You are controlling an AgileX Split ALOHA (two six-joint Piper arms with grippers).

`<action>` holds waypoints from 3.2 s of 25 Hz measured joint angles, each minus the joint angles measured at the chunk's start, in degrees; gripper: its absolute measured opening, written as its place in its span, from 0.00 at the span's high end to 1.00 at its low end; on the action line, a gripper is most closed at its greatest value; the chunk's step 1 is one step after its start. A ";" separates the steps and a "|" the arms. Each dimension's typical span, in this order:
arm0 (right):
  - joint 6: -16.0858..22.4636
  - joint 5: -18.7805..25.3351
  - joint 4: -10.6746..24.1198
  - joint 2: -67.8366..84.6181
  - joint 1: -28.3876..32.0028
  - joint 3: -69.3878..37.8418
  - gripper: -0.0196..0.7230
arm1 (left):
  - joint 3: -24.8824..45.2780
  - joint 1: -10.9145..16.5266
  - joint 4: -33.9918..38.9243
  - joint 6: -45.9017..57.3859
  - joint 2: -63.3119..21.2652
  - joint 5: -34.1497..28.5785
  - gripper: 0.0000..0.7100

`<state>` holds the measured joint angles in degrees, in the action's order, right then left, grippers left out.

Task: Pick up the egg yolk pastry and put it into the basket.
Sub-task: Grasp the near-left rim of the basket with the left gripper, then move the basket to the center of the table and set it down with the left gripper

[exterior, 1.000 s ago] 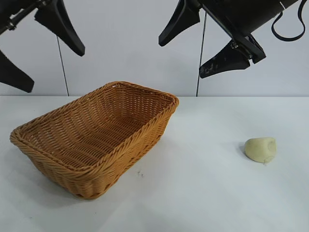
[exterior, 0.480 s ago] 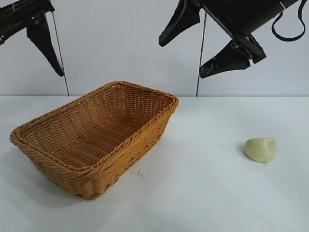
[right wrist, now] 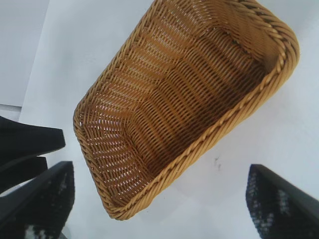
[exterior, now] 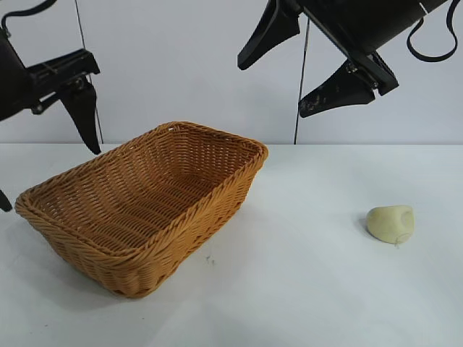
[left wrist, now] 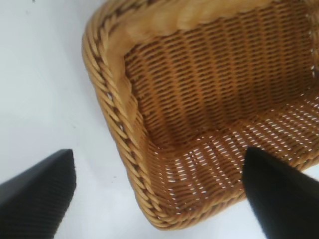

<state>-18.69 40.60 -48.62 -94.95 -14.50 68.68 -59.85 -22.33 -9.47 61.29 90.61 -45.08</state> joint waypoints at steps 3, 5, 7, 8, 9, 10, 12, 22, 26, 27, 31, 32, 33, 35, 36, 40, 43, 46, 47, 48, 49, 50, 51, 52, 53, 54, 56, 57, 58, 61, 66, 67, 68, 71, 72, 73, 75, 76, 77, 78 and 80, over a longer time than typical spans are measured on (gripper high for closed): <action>0.00 0.00 0.00 0.00 0.00 0.00 0.11 | 0.00 1.21 -1.26 -0.34 1.42 0.04 0.02; 0.00 0.00 0.00 0.00 0.00 0.00 0.11 | 0.00 3.17 -1.63 -0.85 2.06 0.18 0.02; 0.00 0.00 0.00 0.00 0.00 0.00 0.11 | 0.00 3.59 -1.63 -0.96 2.05 0.86 0.02; 0.00 0.00 0.00 0.00 0.00 0.00 0.11 | 0.00 3.60 -1.63 -1.07 2.07 0.91 0.02; 0.00 0.00 0.00 0.00 0.00 0.00 0.11 | 0.00 3.60 -1.63 -1.12 2.07 0.91 0.02; 0.00 0.00 0.00 0.00 0.00 0.00 0.11 | 0.00 3.60 -1.63 -1.12 2.07 0.91 0.02; 0.00 0.00 0.00 0.00 0.00 0.00 0.11 | 0.00 3.60 -1.57 -1.12 2.07 0.91 0.02; 0.05 0.00 0.00 0.00 0.00 0.00 0.11 | 8.14 3.60 -2.71 -1.98 2.07 8.91 0.02; 0.05 0.00 0.00 0.00 0.00 0.00 0.11 | 8.55 3.66 -2.71 -3.61 2.07 10.55 0.02; 0.05 0.00 0.00 0.00 0.00 0.00 0.11 | 8.55 3.66 -2.71 -3.97 2.07 10.71 0.02; 0.05 0.00 0.00 0.00 0.00 0.00 0.11 | 8.55 3.66 -2.71 -4.55 2.39 11.12 0.02; 0.05 0.00 0.00 0.00 0.00 0.00 0.11 | 8.55 3.66 -2.77 -4.55 2.90 11.15 0.02; 0.05 0.00 0.00 0.00 0.00 0.00 0.11 | 8.55 3.66 -2.77 -4.70 3.52 11.15 0.02; 0.05 0.00 0.00 0.00 0.00 0.00 0.11 | 8.39 3.66 -2.94 -5.17 5.73 10.77 0.02; 0.05 0.00 0.00 0.00 0.00 0.00 0.11 | 8.09 3.66 -2.90 -5.51 6.82 10.58 0.02; 0.05 0.00 0.00 0.00 0.00 0.00 0.11 | 5.85 3.66 -2.90 -6.09 11.23 11.43 0.02; 0.05 0.00 0.00 0.00 0.00 0.00 0.11 | 4.13 3.66 -3.35 -6.10 13.75 12.57 0.02; 0.05 0.05 0.00 0.00 0.00 0.00 0.11 | 3.55 3.66 -4.52 -6.26 15.20 13.20 0.02; 0.05 0.10 0.00 0.00 0.00 0.00 0.11 | 3.55 3.66 -4.57 -6.26 15.26 13.20 0.02; 0.05 0.17 0.00 0.00 0.00 0.00 0.11 | 3.53 3.66 -4.57 -6.26 15.26 13.20 0.02; 0.05 0.22 0.00 0.00 0.00 0.00 0.11 | 3.53 3.66 -4.50 -6.26 15.26 13.20 0.04; 0.05 0.22 0.00 0.00 0.00 0.00 0.11 | 3.53 3.66 -4.51 -6.26 15.26 13.13 0.07; 0.05 0.22 0.00 0.00 0.00 0.00 0.11 | 3.53 3.66 -4.51 -6.26 15.26 13.00 0.13; 0.05 0.22 0.00 0.00 0.00 0.00 0.11 | 3.53 3.66 -4.51 -6.29 15.26 12.95 0.19; 0.05 0.22 0.00 0.00 0.00 0.00 0.11 | 3.53 3.66 -4.51 -6.29 15.26 12.95 0.25; 0.05 0.22 0.00 0.00 0.00 0.00 0.11 | 3.53 3.66 -4.51 -6.29 15.26 12.95 0.33; 0.05 0.22 0.00 0.00 0.00 0.00 0.11 | 3.53 3.66 -4.51 -6.29 15.26 12.81 0.49; 0.05 0.22 0.00 0.00 0.00 0.00 0.11 | 3.53 3.66 -4.51 -6.29 15.26 12.35 0.59; 0.05 0.22 0.00 0.00 0.00 0.00 0.11 | 3.53 3.71 -4.44 -6.29 15.26 12.04 0.70; 0.05 0.22 0.00 0.00 0.00 0.00 0.11 | 3.42 3.88 -4.91 -6.03 15.31 12.41 0.80; 0.05 0.22 0.00 0.00 0.00 0.00 0.11 | 0.12 5.99 -6.88 -10.72 15.31 7.71 0.80; 0.05 0.22 0.00 0.00 0.00 0.00 0.11 | -1.19 6.81 -7.74 -13.39 15.32 6.28 0.80; 0.05 0.22 0.00 0.00 0.00 0.00 0.11 | -2.83 7.74 -8.45 -15.66 15.43 4.95 0.80; 0.05 0.22 0.00 0.00 0.00 0.00 0.11 | -7.32 9.81 -9.80 -22.62 15.62 2.09 0.80; 0.05 0.22 0.00 0.00 0.00 0.00 0.11 | -8.85 10.12 -9.80 -24.02 15.76 1.10 0.80; 0.05 0.22 0.00 0.00 0.00 0.00 0.11 | -10.36 10.28 -9.69 -25.46 16.01 0.13 0.80; 0.05 0.22 0.00 0.00 0.00 0.00 0.11 | -13.25 10.33 -9.01 -28.15 17.42 -2.64 0.80; 0.05 0.22 0.00 0.00 0.00 0.00 0.11 | -14.82 10.33 -8.69 -29.71 18.28 -3.99 0.80; 0.05 0.23 0.00 0.00 0.00 0.00 0.11 | -16.37 10.33 -8.46 -31.20 19.51 -5.63 0.80; 0.05 0.33 0.00 0.00 0.00 0.00 0.11 | -17.62 10.33 -8.35 -32.75 20.83 -7.19 0.80; 0.05 0.55 0.00 0.00 0.00 0.00 0.11 | -20.64 10.33 -8.07 -35.92 23.30 -9.20 0.80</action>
<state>-18.65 41.15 -48.62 -94.95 -14.50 68.68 -80.48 -12.00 -17.54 25.37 113.91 -54.28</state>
